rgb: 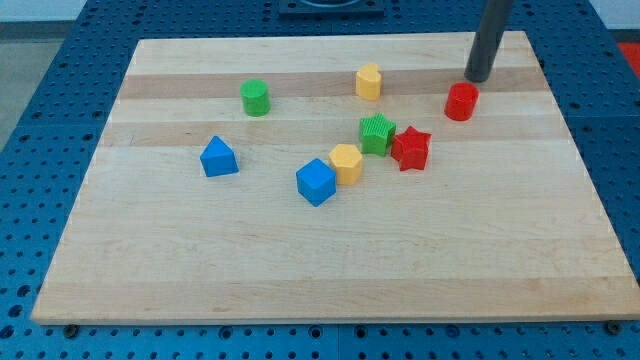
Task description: Push the yellow heart above the green star
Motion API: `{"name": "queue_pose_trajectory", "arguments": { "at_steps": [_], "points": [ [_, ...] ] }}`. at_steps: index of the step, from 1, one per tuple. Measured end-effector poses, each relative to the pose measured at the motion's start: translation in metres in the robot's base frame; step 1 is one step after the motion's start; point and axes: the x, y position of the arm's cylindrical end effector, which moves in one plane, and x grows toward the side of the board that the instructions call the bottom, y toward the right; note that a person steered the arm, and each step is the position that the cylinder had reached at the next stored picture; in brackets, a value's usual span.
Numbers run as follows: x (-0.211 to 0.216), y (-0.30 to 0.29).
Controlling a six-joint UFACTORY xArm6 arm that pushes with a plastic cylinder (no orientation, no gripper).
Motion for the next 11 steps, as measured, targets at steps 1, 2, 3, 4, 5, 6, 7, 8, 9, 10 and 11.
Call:
{"name": "queue_pose_trajectory", "arguments": {
  "at_steps": [1,2,3,4,5,6,7,8,9,10,11],
  "points": [
    [-0.002,-0.037],
    [-0.014,-0.065],
    [-0.031,-0.088],
    [-0.032,-0.129],
    [-0.030,-0.156],
    [-0.025,-0.152],
    [-0.020,-0.134],
    [-0.015,-0.127],
    [-0.008,-0.127],
    [0.005,-0.127],
    [0.018,-0.125]
  ]
}}
